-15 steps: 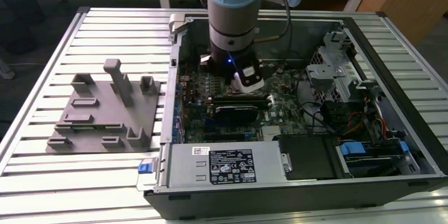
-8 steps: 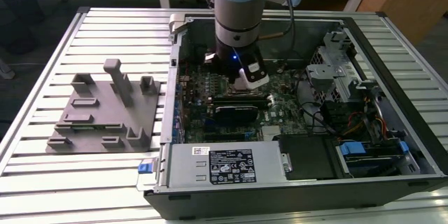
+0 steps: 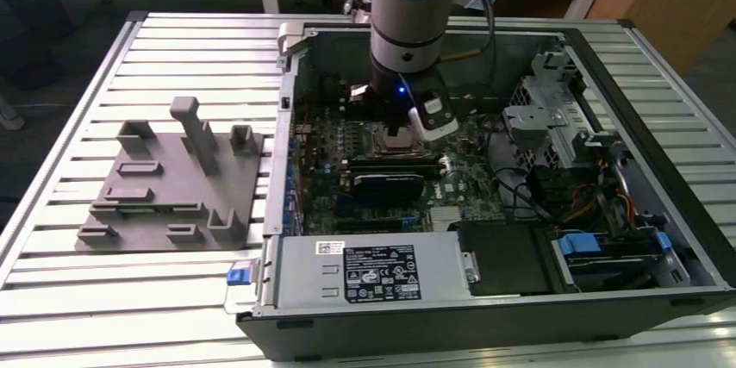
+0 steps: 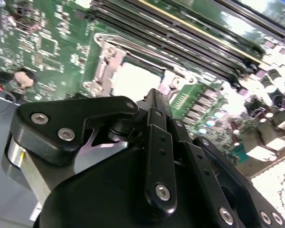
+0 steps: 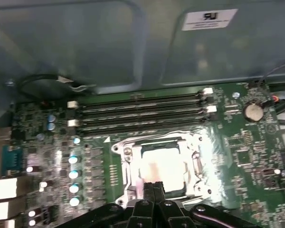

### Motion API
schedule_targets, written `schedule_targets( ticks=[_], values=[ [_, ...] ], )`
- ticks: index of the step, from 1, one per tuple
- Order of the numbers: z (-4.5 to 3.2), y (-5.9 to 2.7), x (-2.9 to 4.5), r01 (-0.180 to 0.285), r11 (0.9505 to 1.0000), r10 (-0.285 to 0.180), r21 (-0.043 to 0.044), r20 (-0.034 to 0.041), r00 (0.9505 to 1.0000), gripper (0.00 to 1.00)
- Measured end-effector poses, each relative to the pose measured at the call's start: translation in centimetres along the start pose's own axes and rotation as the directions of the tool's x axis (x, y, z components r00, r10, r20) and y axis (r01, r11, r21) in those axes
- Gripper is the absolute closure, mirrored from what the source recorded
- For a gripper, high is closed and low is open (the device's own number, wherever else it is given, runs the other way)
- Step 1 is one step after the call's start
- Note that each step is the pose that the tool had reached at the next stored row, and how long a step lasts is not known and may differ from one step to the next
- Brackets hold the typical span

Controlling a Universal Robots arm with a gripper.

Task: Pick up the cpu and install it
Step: 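Install the second cpu locking lever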

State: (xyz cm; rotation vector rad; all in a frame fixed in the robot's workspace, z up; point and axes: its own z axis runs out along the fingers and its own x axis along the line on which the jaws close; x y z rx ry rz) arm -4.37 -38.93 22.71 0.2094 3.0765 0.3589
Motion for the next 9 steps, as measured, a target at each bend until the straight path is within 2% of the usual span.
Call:
schedule_targets(
  ticks=[3,9],
  values=[
    [0.07,0.22,-0.62,0.0,1.0,0.0,0.004,0.0006,1.0,0.89],
    [0.07,0.23,-0.67,0.0,1.0,0.0,0.004,0.0007,1.0,0.89]
  ],
)
